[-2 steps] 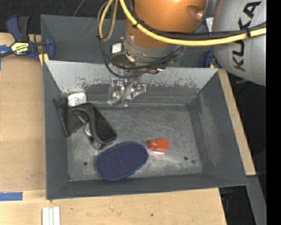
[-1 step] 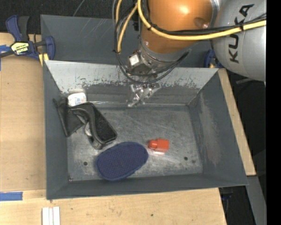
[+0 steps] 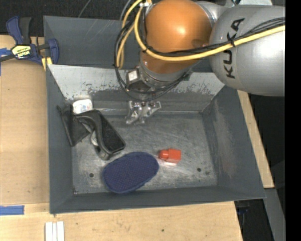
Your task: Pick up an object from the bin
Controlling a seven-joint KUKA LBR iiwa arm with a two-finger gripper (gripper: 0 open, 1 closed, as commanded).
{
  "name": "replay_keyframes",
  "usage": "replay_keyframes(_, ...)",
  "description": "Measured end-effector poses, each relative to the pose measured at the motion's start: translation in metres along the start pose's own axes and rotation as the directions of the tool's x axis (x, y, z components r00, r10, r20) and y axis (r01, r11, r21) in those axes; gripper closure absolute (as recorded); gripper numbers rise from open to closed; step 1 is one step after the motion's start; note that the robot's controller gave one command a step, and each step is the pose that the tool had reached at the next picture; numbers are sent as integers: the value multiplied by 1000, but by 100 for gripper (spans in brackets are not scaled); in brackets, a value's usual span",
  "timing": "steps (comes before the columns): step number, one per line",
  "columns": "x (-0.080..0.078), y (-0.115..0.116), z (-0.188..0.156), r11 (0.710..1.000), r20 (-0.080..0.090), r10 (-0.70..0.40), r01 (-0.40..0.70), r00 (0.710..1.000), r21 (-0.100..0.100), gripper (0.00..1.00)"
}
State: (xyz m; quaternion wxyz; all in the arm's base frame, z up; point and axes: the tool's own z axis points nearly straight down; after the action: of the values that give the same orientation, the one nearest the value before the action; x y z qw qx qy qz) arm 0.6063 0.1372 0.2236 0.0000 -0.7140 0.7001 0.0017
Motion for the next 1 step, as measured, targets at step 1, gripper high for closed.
replay_keyframes(1,1,-2,94,916,-1,-401,401,916,-2,100)
